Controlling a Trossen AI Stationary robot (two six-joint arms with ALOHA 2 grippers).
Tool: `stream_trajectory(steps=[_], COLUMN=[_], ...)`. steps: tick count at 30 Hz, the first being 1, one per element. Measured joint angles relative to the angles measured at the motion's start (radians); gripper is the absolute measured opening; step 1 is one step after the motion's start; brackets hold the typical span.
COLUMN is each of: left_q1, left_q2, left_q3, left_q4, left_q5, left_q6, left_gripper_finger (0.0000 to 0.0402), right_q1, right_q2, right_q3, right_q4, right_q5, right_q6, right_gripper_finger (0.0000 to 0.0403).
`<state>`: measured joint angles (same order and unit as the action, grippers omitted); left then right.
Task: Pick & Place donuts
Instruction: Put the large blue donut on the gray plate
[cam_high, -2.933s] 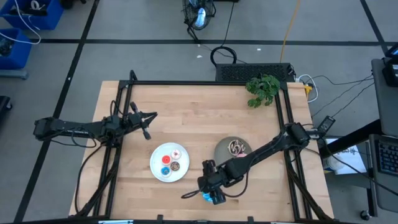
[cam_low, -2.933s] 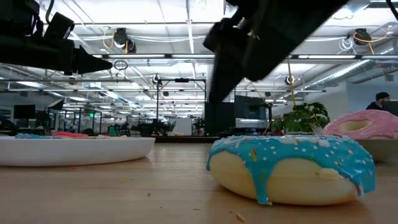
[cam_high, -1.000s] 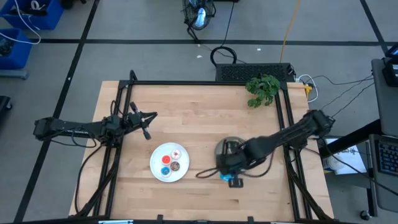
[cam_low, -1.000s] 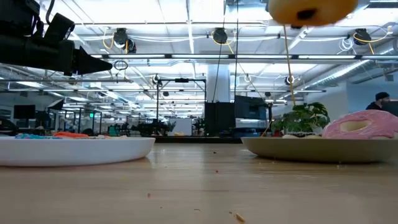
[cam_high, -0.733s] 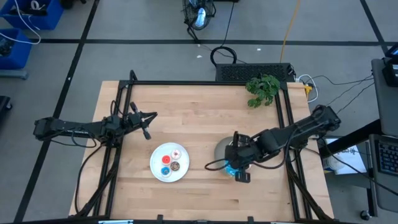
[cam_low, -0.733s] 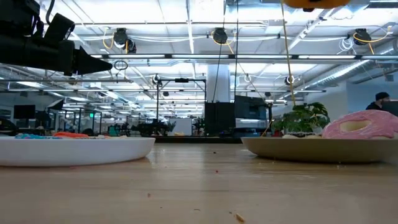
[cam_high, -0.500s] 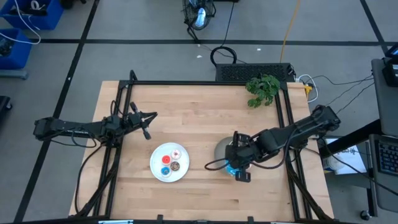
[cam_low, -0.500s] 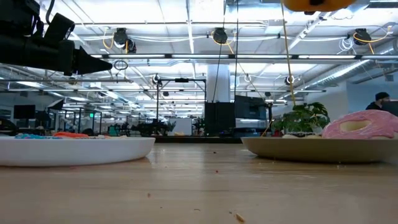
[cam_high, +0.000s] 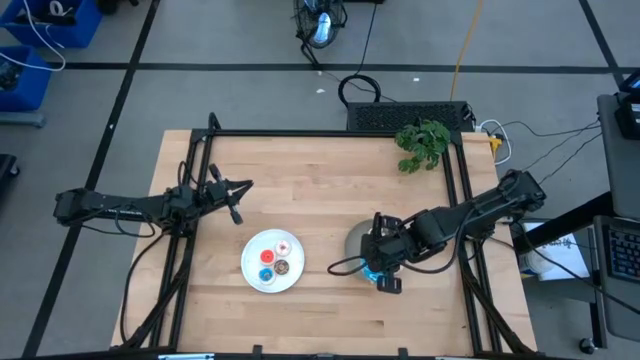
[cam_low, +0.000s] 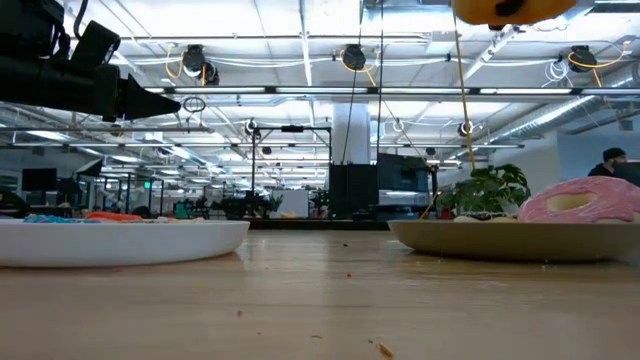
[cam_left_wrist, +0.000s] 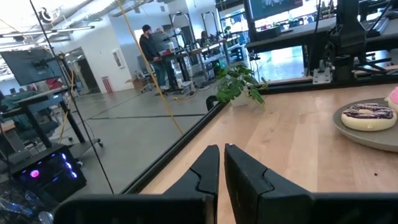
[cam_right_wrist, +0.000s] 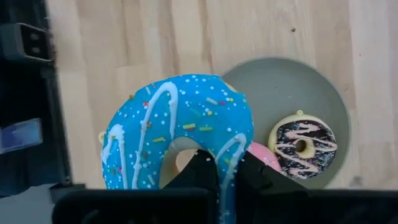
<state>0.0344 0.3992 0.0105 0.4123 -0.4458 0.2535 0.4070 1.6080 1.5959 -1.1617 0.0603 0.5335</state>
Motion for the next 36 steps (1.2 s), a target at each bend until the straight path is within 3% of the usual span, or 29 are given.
stream_trajectory(steps=[7, 11, 23, 36], left_q1=[0.0, 0.0, 0.0, 0.0], left_q2=[0.0, 0.0, 0.0, 0.0], left_q3=[0.0, 0.0, 0.0, 0.0], left_q4=[0.001, 0.001, 0.001, 0.006], left_q5=[0.0, 0.0, 0.0, 0.0], left_q6=[-0.004, -0.003, 0.004, 0.004], left_gripper_finger=[0.0033, 0.0033, 0.0033, 0.0033], right_q1=[-0.083, -0.154, -0.237, -0.213], right_q2=[0.002, 0.002, 0.002, 0.076], right_q3=[-0.118, -0.241, -0.554, -0.581], right_q4=[0.117, 0.28, 0.633, 0.708], right_q5=[0.016, -0.037, -0.042, -0.062], right_q6=[-0.05, -0.097, -0.112, -0.135], right_gripper_finger=[0.0009, 0.0009, 0.0009, 0.0009])
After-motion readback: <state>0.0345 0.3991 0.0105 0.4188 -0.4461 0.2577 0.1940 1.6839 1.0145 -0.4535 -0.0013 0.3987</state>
